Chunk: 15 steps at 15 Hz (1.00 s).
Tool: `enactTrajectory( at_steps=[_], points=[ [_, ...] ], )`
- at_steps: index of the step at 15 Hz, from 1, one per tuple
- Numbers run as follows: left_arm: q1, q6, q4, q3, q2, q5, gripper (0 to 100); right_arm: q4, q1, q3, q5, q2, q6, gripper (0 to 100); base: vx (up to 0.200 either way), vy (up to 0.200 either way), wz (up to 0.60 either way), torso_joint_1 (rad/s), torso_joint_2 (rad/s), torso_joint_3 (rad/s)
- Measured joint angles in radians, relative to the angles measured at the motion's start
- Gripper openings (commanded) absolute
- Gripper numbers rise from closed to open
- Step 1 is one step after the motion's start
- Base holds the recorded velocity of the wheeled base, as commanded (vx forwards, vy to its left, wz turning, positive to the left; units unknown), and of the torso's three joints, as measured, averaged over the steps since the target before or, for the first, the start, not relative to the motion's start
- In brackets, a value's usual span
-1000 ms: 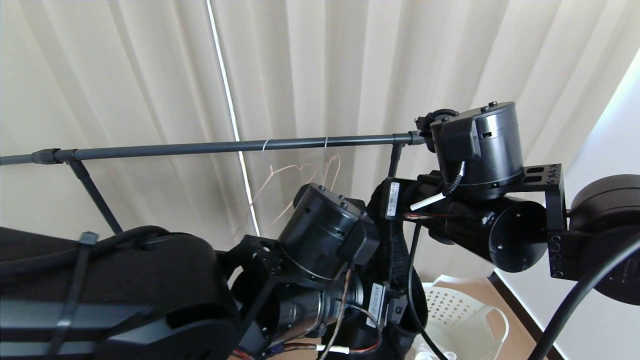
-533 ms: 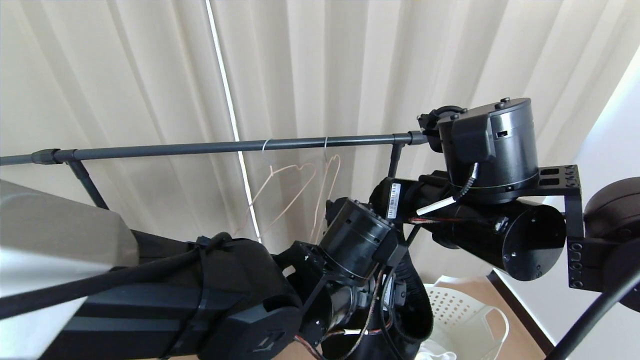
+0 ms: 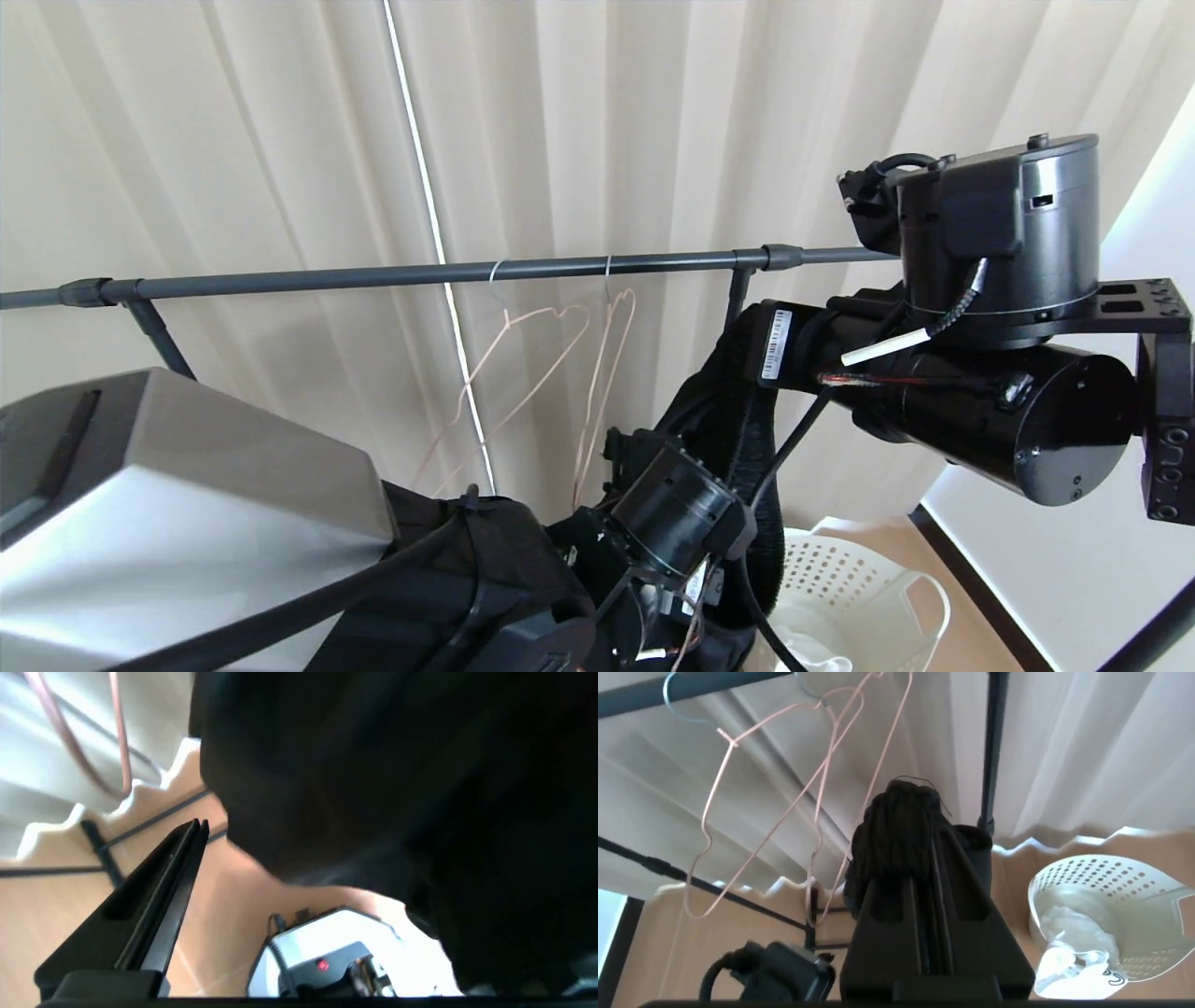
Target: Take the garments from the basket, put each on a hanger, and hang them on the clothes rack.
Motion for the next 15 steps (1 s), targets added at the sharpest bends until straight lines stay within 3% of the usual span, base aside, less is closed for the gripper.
enactTrajectory(
  at_steps=[5,6,10,13,15],
  points=[
    [-0.002,-0.001,-0.005,0.114,-0.041,0.01,100,0.0,-0.04,-0.001,0.001,-0.026,-0.003,0,0.0,0.0,0.0,0.0,0.0,0.0],
    [-0.004,-0.001,-0.005,0.135,-0.054,0.013,0,0.001,-0.046,-0.001,0.0,-0.026,-0.003,0,0.0,0.0,0.0,0.0,0.0,0.0],
    [-0.007,0.001,-0.005,0.198,-0.134,0.016,0,0.006,-0.077,0.001,0.001,-0.029,-0.011,0,0.0,0.0,0.0,0.0,0.0,0.0],
    [0.017,0.038,0.001,0.22,-0.253,0.015,0,0.013,-0.107,0.037,0.0,-0.042,-0.077,0,0.0,0.0,0.0,0.0,0.0,0.0],
    [0.063,0.102,0.004,0.222,-0.343,0.012,0,0.08,-0.11,0.068,0.009,-0.068,-0.15,0,0.0,0.0,0.0,0.0,0.0,0.0]
  ],
)
